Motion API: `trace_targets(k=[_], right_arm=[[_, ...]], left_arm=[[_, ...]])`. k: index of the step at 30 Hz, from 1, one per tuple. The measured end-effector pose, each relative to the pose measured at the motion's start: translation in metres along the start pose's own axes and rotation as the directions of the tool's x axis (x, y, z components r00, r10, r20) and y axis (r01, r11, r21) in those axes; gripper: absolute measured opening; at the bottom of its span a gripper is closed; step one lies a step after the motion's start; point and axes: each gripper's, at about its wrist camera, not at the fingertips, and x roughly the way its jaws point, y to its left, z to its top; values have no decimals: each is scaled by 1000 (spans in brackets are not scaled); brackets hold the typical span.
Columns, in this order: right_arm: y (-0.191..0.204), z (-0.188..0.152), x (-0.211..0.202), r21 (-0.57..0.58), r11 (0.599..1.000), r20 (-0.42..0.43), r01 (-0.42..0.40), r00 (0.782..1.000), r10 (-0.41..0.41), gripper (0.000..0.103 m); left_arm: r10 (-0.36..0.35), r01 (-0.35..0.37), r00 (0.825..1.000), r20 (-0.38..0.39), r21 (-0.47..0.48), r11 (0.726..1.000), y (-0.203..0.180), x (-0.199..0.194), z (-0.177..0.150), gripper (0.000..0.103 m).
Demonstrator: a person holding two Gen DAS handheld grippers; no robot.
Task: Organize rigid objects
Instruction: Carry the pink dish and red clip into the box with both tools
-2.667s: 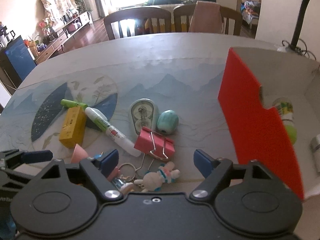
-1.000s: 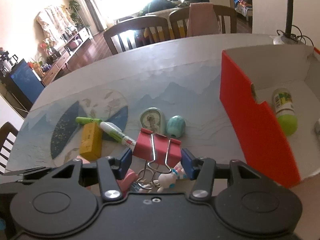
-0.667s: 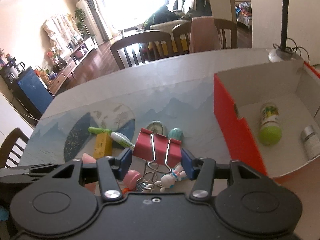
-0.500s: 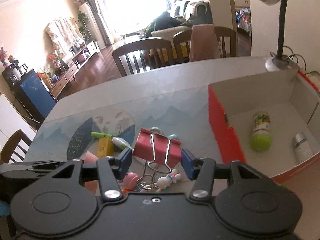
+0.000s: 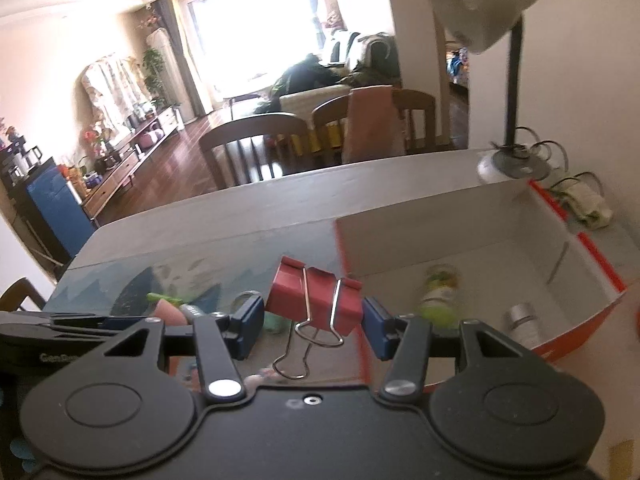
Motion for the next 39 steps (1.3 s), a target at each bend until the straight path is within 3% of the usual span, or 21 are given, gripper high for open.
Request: trace_targets(k=[11, 24, 31, 39], right_arm=[[-74, 12, -3, 28, 996, 18, 84, 996, -84, 52], [-146, 30, 26, 54, 987, -19, 149, 989, -148, 53], [-169, 32, 57, 42, 988, -77, 150, 986, -147, 52], [-177, 32, 85, 16, 994, -138, 110, 985, -107, 52]], left_arm=[[-12, 15, 999, -35, 67, 998, -63, 42, 11, 65], [3, 15, 995, -101, 179, 984, -138, 108, 27, 65], [35, 0, 987, -155, 218, 976, -164, 151, 34, 65], [37, 11, 967, -254, 186, 982, -180, 197, 36, 65]])
